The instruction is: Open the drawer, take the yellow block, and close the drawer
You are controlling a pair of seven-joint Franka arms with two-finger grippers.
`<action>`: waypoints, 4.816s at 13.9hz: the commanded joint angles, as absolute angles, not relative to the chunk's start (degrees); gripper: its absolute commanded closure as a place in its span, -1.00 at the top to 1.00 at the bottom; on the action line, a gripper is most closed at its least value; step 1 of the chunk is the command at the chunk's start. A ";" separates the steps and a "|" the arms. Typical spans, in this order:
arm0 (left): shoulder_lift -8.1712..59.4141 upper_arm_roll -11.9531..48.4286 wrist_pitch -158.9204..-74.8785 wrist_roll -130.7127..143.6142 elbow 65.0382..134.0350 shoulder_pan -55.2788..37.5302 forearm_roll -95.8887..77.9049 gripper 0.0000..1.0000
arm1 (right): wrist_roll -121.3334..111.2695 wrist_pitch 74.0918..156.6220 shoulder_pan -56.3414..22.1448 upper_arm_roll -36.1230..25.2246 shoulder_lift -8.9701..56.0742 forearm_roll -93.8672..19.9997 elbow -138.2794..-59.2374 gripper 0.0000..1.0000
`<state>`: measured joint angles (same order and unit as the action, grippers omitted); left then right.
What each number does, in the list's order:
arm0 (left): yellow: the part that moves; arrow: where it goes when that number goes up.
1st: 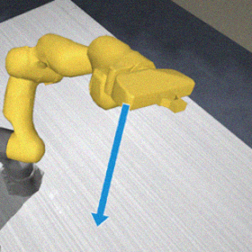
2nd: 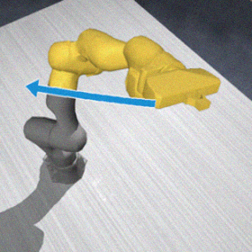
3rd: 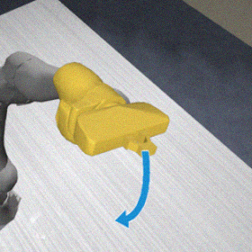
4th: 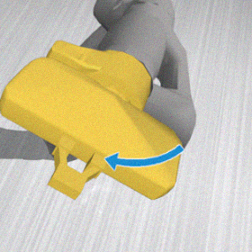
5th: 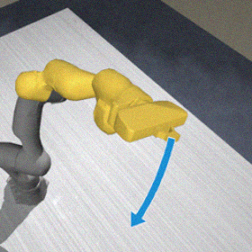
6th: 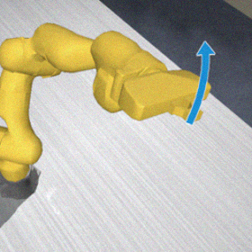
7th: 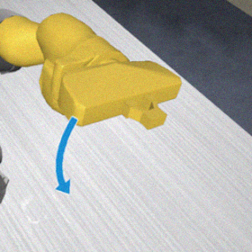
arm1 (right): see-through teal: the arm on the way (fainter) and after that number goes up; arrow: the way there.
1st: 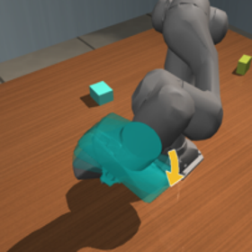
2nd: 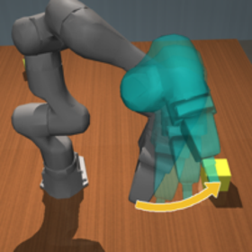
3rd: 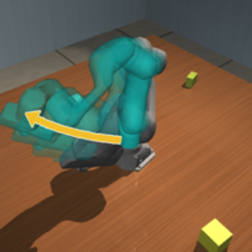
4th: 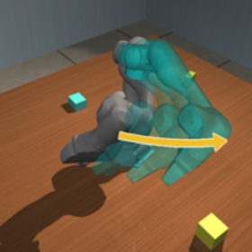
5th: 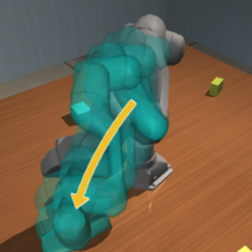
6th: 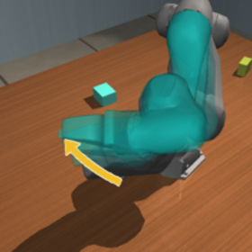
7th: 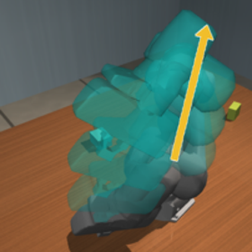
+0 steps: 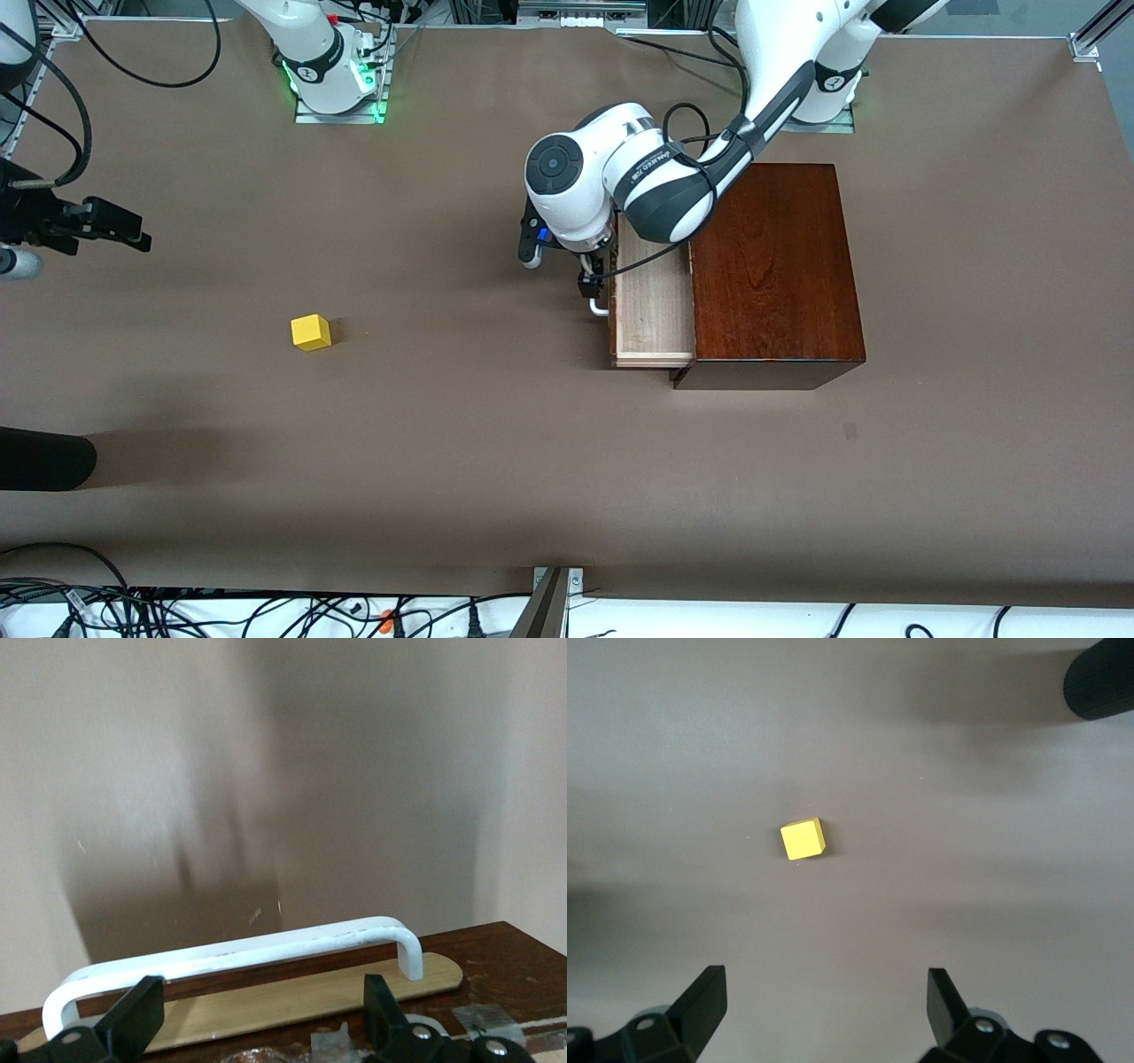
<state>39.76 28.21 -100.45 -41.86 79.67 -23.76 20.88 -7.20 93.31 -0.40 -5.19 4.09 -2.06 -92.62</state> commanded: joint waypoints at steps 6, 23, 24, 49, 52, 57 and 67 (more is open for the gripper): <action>33.75 27.77 -96.42 -43.33 87.44 -18.90 24.35 1.00 | -6.77 90.18 5.80 0.62 -0.53 1.39 -94.49 1.00; 32.17 28.48 -93.16 -37.55 86.23 -15.11 23.03 1.00 | -5.80 89.65 5.71 0.53 0.09 1.23 -94.22 1.00; 32.25 28.48 -93.16 -34.92 85.00 -15.99 22.42 1.00 | -6.06 89.74 5.71 0.53 0.17 1.23 -94.22 1.00; 12.15 14.10 -76.29 7.33 74.07 -2.98 2.91 1.00 | -5.71 89.56 5.63 0.79 0.62 1.06 -93.16 1.00; 8.27 7.41 -77.25 -0.60 78.39 -3.25 1.85 1.00 | -5.71 89.39 5.63 0.79 0.62 0.97 -93.16 1.00; -1.82 1.85 -85.24 -5.80 93.04 -4.13 1.32 1.00 | -5.71 89.21 5.63 0.79 0.62 0.88 -93.16 1.00; -3.60 2.20 -85.17 7.11 94.92 -1.93 -1.32 1.00 | -5.54 89.12 5.54 0.97 0.62 0.53 -93.16 1.00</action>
